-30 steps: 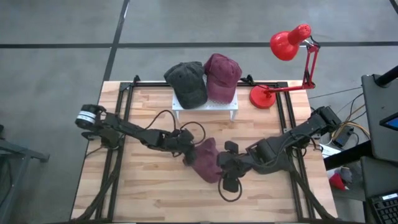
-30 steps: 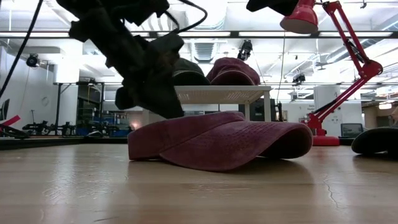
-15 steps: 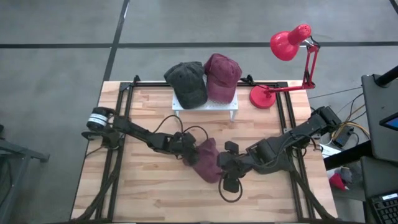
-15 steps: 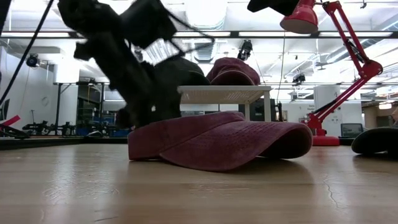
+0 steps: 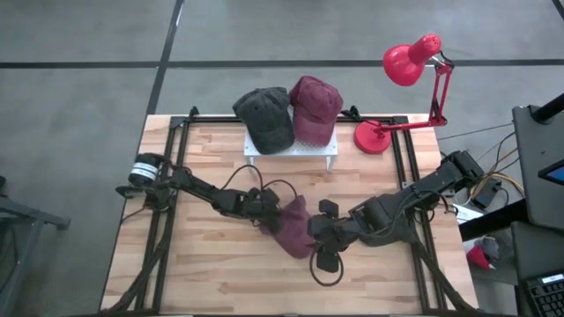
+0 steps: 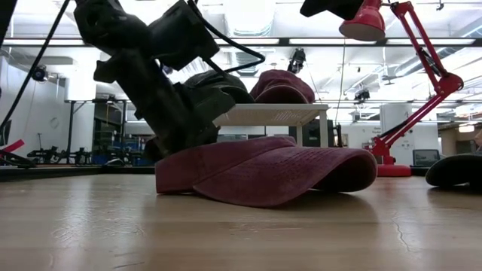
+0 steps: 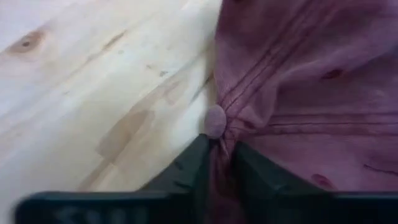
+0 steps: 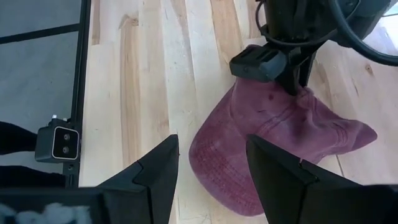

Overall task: Pick & Place hat
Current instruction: Stack the red cap on top of the red cap on the shelf

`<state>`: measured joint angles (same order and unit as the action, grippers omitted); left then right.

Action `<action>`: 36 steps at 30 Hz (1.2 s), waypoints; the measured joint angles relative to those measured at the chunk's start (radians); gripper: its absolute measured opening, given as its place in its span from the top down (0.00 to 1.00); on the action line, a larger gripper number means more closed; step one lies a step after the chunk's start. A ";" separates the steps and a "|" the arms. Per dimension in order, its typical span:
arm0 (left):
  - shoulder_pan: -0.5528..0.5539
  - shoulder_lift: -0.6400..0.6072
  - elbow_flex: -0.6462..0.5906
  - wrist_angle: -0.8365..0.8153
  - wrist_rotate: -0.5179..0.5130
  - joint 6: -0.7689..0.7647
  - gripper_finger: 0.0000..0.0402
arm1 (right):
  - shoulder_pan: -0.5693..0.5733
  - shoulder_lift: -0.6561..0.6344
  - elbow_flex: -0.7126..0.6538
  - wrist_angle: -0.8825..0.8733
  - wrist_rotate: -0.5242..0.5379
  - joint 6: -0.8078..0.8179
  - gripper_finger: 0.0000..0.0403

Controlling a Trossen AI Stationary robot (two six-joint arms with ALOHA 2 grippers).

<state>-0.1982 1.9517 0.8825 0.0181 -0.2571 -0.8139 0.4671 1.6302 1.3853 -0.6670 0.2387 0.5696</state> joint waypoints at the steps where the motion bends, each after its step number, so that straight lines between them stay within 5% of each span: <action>1: -0.003 0.000 0.000 0.002 0.008 0.000 0.85 | 0.000 0.000 0.000 0.000 0.000 0.001 0.55; 4: -0.004 -0.017 -0.001 0.005 0.036 0.006 0.97 | 0.000 0.000 0.000 -0.001 0.000 0.003 0.55; 21: -0.011 -0.393 -0.006 -0.035 0.067 0.217 1.00 | -0.001 0.001 0.000 -0.001 0.027 -0.001 0.55; 28: -0.011 -0.448 -0.006 -0.025 0.264 0.304 1.00 | -0.004 0.001 0.000 0.000 0.013 -0.020 0.55; 32: -0.013 -0.451 -0.006 -0.021 0.444 0.366 1.00 | -0.022 0.002 0.033 0.000 -0.062 -0.065 0.55; 36: -0.020 -0.455 -0.003 -0.019 0.521 0.417 1.00 | -0.061 0.002 0.074 -0.004 -0.140 -0.130 0.55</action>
<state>-0.2180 1.4972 0.8791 -0.0013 0.2640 -0.3968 0.4057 1.6323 1.4593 -0.6713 0.0984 0.4395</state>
